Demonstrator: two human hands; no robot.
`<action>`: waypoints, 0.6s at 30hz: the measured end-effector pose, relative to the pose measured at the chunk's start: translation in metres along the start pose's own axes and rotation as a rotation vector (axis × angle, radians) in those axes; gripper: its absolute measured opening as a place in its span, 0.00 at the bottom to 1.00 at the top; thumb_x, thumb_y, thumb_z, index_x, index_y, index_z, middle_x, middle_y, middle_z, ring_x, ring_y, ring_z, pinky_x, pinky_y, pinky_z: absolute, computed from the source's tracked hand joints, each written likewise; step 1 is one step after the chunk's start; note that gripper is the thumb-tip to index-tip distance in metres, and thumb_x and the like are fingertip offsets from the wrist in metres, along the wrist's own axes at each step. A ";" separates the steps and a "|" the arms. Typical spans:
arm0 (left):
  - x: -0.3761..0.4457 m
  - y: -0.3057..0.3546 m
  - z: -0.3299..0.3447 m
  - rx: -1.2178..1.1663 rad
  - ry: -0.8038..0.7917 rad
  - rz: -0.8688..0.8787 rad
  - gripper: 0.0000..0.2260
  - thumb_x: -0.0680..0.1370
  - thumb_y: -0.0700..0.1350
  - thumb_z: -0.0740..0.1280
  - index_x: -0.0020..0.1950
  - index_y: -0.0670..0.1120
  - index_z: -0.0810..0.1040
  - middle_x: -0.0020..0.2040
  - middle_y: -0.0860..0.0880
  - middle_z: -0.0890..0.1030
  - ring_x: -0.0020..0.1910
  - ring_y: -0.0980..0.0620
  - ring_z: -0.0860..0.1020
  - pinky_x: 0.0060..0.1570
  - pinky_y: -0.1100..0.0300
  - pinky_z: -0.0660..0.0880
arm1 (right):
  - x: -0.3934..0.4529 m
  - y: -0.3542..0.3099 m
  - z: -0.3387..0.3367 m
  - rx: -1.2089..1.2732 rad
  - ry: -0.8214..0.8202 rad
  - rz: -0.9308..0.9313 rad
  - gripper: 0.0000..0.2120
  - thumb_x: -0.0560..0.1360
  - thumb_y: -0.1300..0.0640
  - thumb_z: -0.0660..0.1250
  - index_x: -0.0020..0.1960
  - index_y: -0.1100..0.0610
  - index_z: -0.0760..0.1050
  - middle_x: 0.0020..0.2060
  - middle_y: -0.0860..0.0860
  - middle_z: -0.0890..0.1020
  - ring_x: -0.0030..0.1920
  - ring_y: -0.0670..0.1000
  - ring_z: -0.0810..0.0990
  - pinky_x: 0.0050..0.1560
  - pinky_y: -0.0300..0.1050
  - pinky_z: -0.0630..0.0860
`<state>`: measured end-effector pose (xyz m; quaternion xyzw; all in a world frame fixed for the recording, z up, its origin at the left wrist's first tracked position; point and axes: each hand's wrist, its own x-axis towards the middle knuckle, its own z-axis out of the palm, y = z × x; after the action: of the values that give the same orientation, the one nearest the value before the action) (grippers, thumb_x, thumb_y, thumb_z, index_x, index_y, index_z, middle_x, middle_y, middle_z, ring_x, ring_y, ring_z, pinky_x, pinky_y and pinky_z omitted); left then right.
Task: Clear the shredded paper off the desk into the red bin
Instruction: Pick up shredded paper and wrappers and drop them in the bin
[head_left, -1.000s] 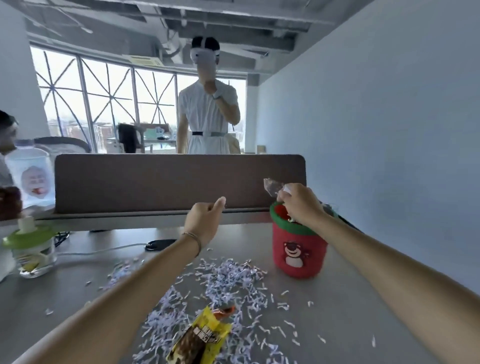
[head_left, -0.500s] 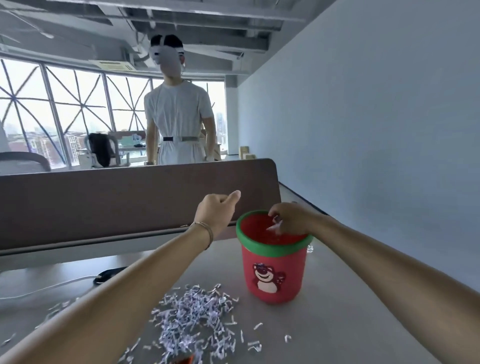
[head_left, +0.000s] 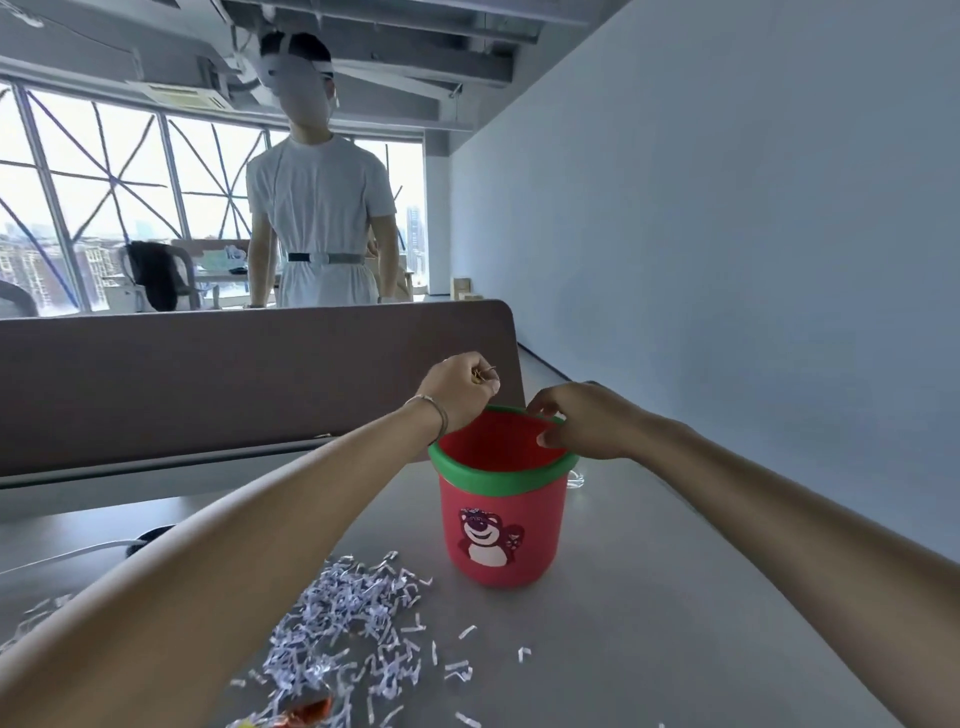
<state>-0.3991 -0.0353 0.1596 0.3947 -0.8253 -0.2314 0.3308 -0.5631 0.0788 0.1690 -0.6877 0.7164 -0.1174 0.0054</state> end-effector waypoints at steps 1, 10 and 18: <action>0.003 -0.002 0.004 0.026 -0.033 0.015 0.03 0.79 0.46 0.67 0.49 0.50 0.81 0.47 0.56 0.82 0.49 0.54 0.80 0.46 0.60 0.75 | -0.003 0.000 0.000 -0.005 0.001 0.000 0.20 0.76 0.53 0.71 0.68 0.52 0.77 0.62 0.50 0.82 0.64 0.53 0.77 0.62 0.47 0.74; -0.011 -0.005 0.008 0.316 -0.381 0.051 0.28 0.80 0.52 0.65 0.80 0.57 0.62 0.70 0.52 0.77 0.68 0.49 0.75 0.71 0.50 0.69 | -0.014 -0.004 0.000 0.047 0.054 -0.024 0.18 0.75 0.55 0.71 0.65 0.51 0.79 0.58 0.50 0.83 0.59 0.51 0.78 0.51 0.43 0.70; -0.067 -0.007 -0.035 0.353 -0.143 0.187 0.19 0.78 0.48 0.63 0.69 0.55 0.75 0.62 0.50 0.80 0.59 0.49 0.78 0.57 0.54 0.74 | -0.037 -0.047 0.009 0.148 0.140 -0.058 0.17 0.75 0.59 0.70 0.63 0.51 0.81 0.58 0.49 0.84 0.60 0.51 0.81 0.58 0.44 0.75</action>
<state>-0.3388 0.0107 0.1544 0.3509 -0.9075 -0.0787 0.2173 -0.5138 0.1125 0.1623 -0.6961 0.6840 -0.2181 0.0027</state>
